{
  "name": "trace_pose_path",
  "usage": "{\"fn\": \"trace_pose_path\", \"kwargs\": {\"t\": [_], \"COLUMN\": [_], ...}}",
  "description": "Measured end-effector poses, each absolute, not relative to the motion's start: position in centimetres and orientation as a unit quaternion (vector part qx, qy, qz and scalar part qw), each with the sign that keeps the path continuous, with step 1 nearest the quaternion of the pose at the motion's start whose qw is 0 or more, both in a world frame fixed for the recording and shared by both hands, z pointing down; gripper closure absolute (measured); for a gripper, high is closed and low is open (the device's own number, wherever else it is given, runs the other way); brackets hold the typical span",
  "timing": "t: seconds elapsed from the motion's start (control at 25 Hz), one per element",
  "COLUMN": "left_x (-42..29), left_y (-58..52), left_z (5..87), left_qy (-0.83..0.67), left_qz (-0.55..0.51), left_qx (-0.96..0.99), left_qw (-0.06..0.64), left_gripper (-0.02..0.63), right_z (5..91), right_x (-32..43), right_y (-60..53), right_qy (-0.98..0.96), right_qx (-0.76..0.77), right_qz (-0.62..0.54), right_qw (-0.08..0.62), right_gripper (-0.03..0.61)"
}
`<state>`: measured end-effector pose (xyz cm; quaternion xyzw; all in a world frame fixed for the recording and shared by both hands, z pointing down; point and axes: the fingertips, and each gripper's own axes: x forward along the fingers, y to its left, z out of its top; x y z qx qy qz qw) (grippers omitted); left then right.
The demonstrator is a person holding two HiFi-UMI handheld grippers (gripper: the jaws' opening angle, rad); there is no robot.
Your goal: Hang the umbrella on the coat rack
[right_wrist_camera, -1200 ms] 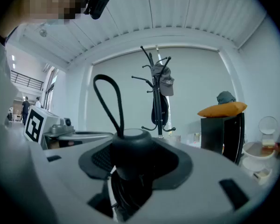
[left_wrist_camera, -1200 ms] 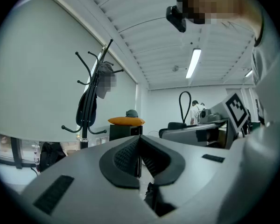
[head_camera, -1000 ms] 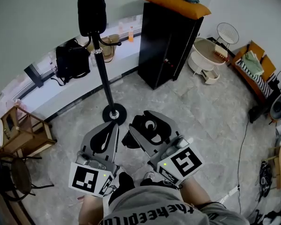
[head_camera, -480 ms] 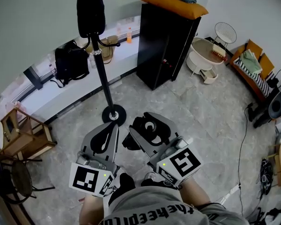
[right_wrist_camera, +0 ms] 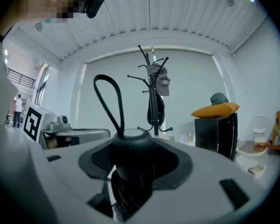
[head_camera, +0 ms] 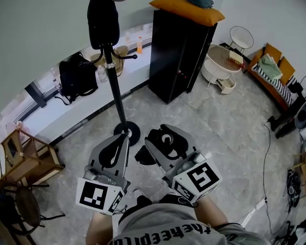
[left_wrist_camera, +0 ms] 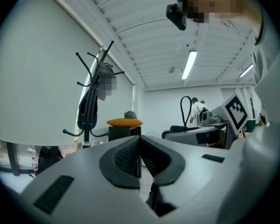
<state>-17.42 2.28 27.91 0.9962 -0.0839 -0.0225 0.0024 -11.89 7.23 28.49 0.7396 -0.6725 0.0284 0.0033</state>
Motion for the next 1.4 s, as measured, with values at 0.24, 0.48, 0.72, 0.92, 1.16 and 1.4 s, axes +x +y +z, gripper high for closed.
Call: {"fn": "trace_pose_path", "kwargs": {"t": [0.24, 0.48, 0.72, 0.92, 1.16, 1.4], "left_x": [-17.6, -17.1, -15.2, -12.7, -9.1, -6.0], "left_y": [0.4, -0.4, -1.5, -1.7, -1.9, -2.1], "left_z": [27.9, 28.3, 28.6, 28.4, 28.2, 28.4], "left_qy": [-0.069, -0.071, -0.095, -0.117, -0.141, -0.16], "left_qz": [-0.027, -0.023, -0.018, -0.017, -0.021, -0.02], "left_qx": [0.997, 0.997, 0.995, 0.993, 0.99, 0.987], "left_qw": [0.002, 0.007, 0.011, 0.009, 0.009, 0.01], "left_gripper": [0.598, 0.598, 0.598, 0.598, 0.598, 0.598], "right_z": [27.9, 28.2, 28.2, 27.8, 27.7, 27.7], "right_x": [-11.6, -11.0, -8.9, -6.5, -2.8, 0.5], "right_y": [6.1, 5.4, 4.2, 3.5, 2.8, 2.3], "right_qy": [-0.656, -0.656, -0.673, -0.693, -0.713, -0.726], "right_qx": [0.753, 0.754, 0.738, 0.719, 0.701, 0.687], "right_qz": [0.032, 0.034, 0.036, 0.032, 0.031, 0.029], "right_qw": [-0.028, -0.021, -0.025, -0.026, -0.023, -0.019], "right_gripper": [0.359, 0.36, 0.359, 0.359, 0.359, 0.359]}}
